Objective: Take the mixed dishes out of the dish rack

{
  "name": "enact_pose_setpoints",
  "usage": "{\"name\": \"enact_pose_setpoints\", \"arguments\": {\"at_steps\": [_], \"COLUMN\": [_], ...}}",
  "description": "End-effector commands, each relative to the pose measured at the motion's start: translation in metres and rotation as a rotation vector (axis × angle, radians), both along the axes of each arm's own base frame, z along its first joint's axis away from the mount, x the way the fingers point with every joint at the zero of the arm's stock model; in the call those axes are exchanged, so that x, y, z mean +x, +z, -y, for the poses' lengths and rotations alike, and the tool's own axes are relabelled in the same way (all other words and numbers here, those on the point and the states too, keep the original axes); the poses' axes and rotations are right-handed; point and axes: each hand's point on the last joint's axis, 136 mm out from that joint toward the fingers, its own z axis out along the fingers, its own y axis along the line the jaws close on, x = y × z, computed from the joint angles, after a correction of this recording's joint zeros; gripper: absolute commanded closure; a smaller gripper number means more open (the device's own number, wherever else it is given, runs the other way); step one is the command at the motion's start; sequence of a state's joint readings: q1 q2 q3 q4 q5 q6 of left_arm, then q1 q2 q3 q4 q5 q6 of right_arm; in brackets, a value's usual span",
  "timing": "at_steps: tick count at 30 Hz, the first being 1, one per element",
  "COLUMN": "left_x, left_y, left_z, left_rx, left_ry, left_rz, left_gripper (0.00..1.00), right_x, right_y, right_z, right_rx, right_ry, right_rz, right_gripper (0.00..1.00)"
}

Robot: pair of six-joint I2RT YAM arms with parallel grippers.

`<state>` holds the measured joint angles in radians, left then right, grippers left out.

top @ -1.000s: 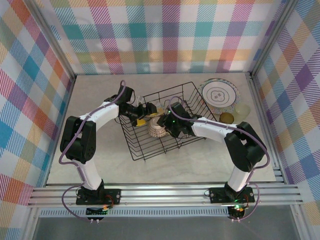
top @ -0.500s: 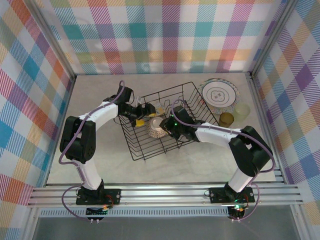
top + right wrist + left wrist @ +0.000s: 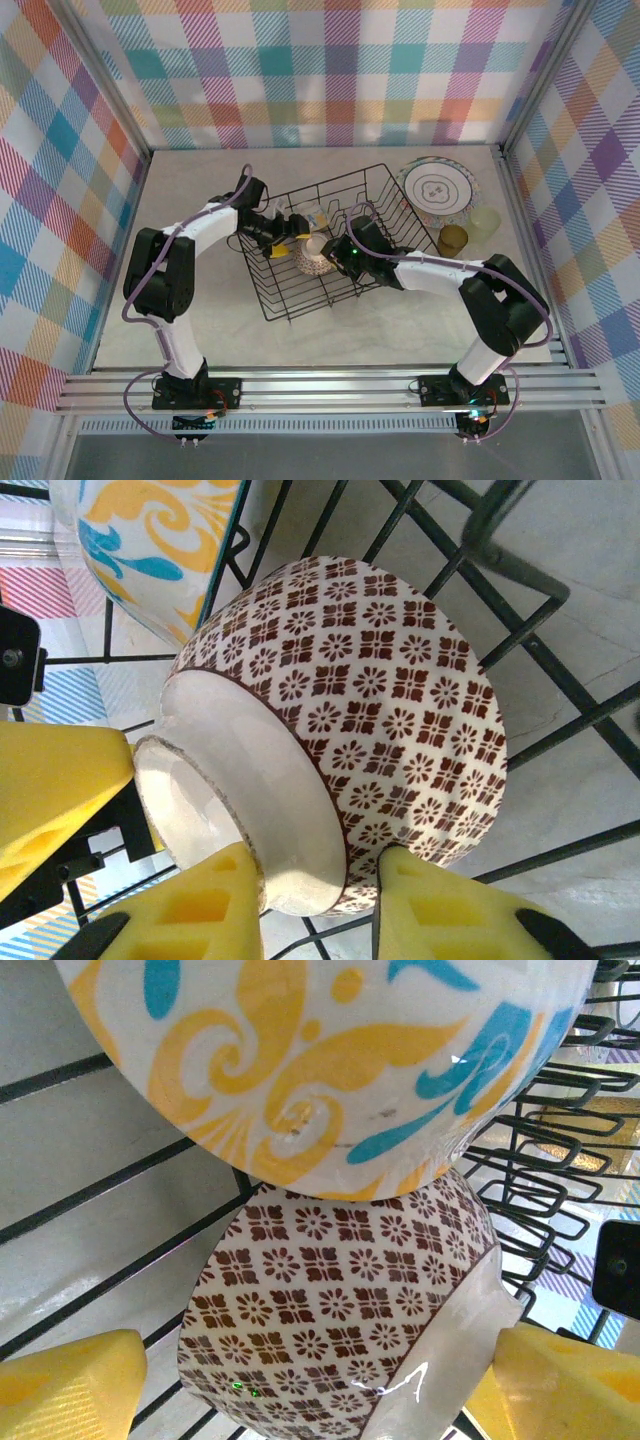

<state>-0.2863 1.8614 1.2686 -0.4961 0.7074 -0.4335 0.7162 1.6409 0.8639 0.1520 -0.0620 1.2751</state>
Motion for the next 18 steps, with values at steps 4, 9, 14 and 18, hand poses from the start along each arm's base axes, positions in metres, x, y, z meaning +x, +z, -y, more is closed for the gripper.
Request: {"name": "enact_pose_setpoints", "arguments": {"at_steps": [4,9,14,18], "left_x": [-0.005,0.000,0.023,0.029], "left_y": [-0.015,-0.010,0.022,0.037], "left_z": [0.004,0.006,0.013,0.011], "left_rx": [0.002,-0.050,-0.176,-0.182], "left_ry": [-0.010,0.028,0.084,0.089], "left_rz": [-0.042,-0.032,0.064,0.092], "left_gripper": [0.10,0.05,0.04,0.04], "right_x": [-0.040,-0.042,-0.043,-0.039], "right_y": [-0.092,-0.094,-0.096,-0.090], "right_z": [0.051,0.053,0.055,0.054], "right_rx": [-0.229,-0.229,-0.234,-0.267], "right_ry": [-0.047,-0.053,-0.056,-0.028], "right_rz": [-0.246,-0.250,-0.256,-0.242], "right_gripper": [0.80,0.82,0.82,0.76]}}
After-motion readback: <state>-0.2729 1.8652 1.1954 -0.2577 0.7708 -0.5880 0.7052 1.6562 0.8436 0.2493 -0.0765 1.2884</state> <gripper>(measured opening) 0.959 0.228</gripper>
